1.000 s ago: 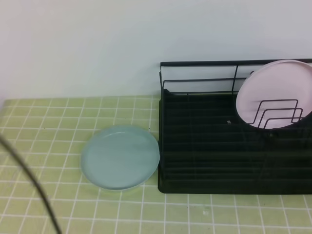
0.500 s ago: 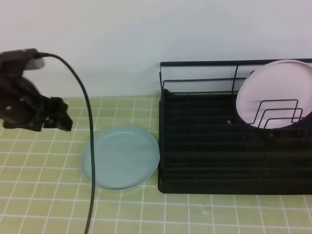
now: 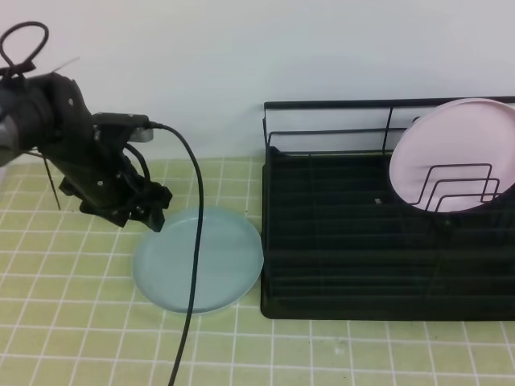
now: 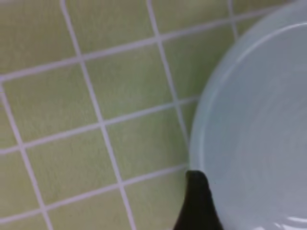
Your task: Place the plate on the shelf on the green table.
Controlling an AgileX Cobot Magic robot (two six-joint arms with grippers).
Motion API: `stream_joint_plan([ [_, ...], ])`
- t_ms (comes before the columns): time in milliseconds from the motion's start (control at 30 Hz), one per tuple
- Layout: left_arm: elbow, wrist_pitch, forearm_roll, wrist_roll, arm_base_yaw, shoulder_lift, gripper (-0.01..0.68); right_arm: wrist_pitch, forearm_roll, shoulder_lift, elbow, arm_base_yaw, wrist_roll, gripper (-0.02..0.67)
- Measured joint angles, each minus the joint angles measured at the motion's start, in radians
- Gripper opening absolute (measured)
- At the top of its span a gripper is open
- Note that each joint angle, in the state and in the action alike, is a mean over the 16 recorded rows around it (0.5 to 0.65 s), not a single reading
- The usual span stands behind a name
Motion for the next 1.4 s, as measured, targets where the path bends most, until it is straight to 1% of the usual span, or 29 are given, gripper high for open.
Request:
stream_joint_plan([
  [167,-0.008,-0.003,0.02,-0.014,-0.011,0.046,0.43,-0.001,0.0,0.0,0.0,0.0,0.0,-0.002],
  [600,-0.008,0.022,0.037,-0.049,-0.012,0.114,0.364,0.0,0.001,0.0,0.0,0.0,0.0,-0.003],
  [700,-0.008,0.019,0.048,-0.067,-0.012,0.125,0.339,0.0,0.002,0.0,0.0,0.0,0.0,-0.003],
  [800,-0.008,0.017,0.062,-0.083,-0.012,0.136,0.291,0.0,0.002,0.0,0.0,0.0,0.0,-0.003],
  [1167,-0.008,0.012,0.114,-0.113,-0.012,0.125,0.071,-0.001,0.004,0.0,0.0,0.0,0.0,-0.003],
  [1267,-0.008,-0.002,0.138,-0.118,-0.012,0.092,0.032,-0.003,0.005,0.0,0.0,0.0,0.0,-0.003],
  [1400,-0.008,-0.03,0.173,-0.128,-0.012,0.024,0.014,-0.005,0.007,0.0,0.0,0.0,-0.002,-0.003],
])
